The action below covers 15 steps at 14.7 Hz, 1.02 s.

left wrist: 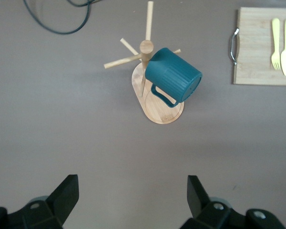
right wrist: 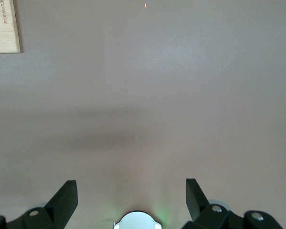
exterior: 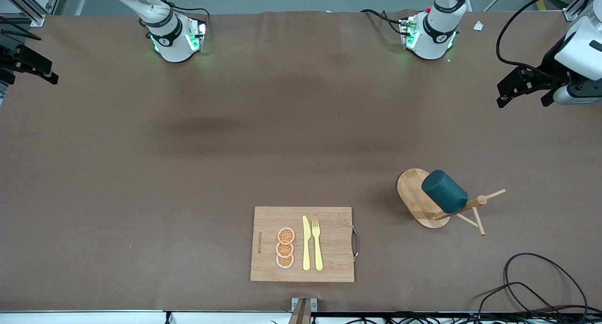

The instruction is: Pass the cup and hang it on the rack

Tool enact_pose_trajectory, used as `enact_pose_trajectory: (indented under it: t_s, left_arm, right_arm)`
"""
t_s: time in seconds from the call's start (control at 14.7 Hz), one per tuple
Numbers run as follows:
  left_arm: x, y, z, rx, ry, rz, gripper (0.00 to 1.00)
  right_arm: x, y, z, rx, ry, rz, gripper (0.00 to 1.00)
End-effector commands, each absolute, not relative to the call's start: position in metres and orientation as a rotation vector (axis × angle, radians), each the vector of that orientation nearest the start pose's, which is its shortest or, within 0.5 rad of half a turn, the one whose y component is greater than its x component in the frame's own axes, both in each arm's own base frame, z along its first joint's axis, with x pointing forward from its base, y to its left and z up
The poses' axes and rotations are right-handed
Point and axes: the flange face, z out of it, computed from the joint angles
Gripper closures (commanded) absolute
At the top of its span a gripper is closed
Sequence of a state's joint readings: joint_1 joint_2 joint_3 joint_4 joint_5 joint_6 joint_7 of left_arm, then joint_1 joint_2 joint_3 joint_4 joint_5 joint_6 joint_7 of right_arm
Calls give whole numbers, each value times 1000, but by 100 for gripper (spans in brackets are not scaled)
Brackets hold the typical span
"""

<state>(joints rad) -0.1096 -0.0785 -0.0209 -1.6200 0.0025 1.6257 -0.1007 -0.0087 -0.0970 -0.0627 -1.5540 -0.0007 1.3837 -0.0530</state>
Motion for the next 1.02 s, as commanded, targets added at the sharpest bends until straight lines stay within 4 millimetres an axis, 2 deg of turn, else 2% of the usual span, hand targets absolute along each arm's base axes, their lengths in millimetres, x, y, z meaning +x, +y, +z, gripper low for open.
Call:
enact_pose_trajectory:
  t_s: [0.0,0.95]
  left_arm:
    - [526,-63,651,-3136,130,-164,0]
    - [546,-62,648,-3137,111,-159,0]
  right_arm:
    - [498,-38,672,-3111,47,113,0]
    - [499,-35,670,-3112,21,110,0]
